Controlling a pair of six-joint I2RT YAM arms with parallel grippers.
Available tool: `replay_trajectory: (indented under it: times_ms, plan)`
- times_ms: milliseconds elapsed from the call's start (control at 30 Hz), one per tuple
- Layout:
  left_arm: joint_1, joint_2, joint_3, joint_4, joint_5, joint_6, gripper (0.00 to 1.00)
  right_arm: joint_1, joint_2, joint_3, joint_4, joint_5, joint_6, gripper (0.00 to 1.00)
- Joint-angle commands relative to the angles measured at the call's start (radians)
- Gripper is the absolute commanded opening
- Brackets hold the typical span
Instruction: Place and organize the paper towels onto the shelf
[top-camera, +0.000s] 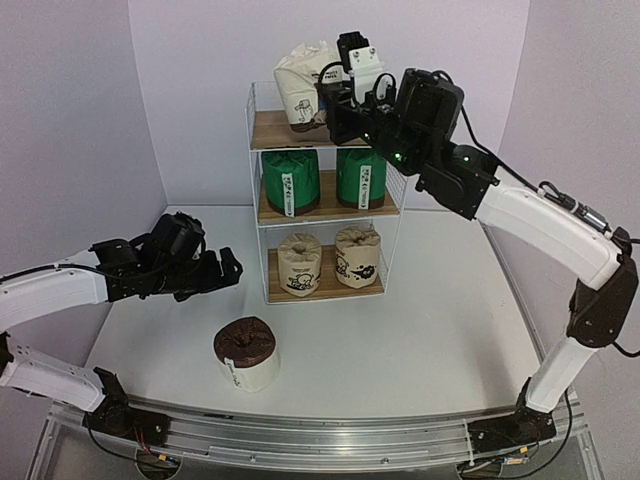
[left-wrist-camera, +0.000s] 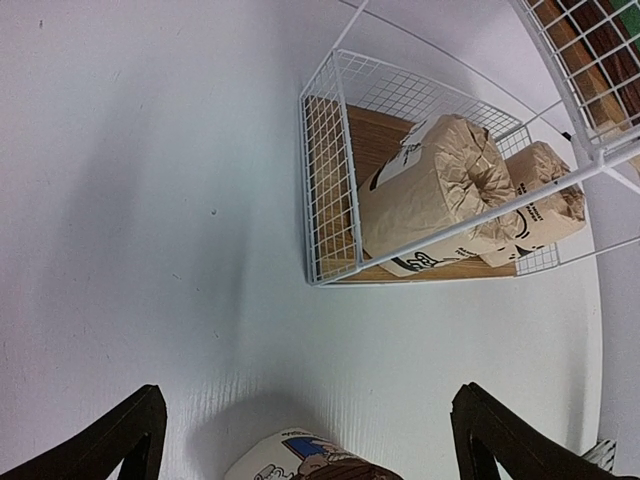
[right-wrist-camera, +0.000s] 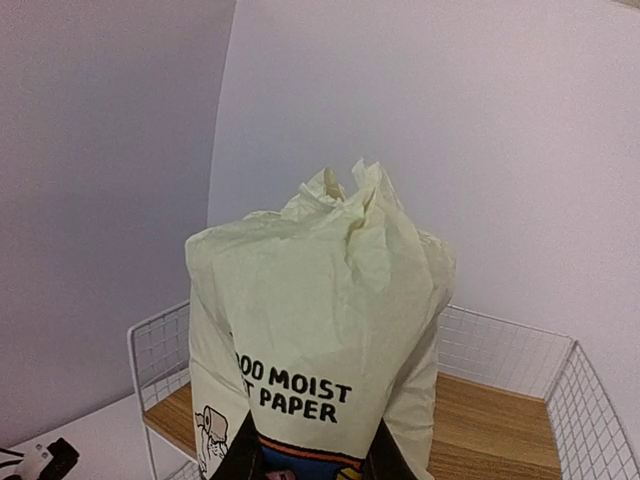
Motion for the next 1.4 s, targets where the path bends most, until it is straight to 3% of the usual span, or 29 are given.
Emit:
replay_trajectory:
  times_ms: [0,200,700,767,1000,1100,1367]
  plan:
    - [0.006,-0.033,-0.011,0.006,-0.003,-0.024,1.00,-0.009,0.033,-0.026,0.272,0.318,-0.199,0.00]
    - [0.006,-0.037,-0.010,-0.008,0.000,-0.028,1.00,-0.012,0.077,-0.060,0.368,0.440,-0.306,0.00]
    - [0.006,-0.055,-0.031,-0.027,0.014,-0.049,1.00,-0.102,0.083,-0.188,0.372,0.530,-0.159,0.14]
    - [0.006,-0.061,-0.033,-0.029,0.015,-0.052,1.00,-0.105,0.077,-0.198,0.371,0.530,-0.152,0.19]
    - [0.006,-0.084,-0.051,-0.029,0.019,-0.062,1.00,-0.103,-0.036,-0.315,0.364,0.495,-0.035,0.56]
    - [0.006,-0.087,-0.056,-0.021,0.025,-0.062,1.00,-0.102,-0.098,-0.355,0.319,0.436,0.028,0.63]
    - [0.006,-0.065,-0.061,-0.016,0.060,-0.059,1.00,-0.101,-0.222,-0.349,0.005,0.288,0.217,0.83]
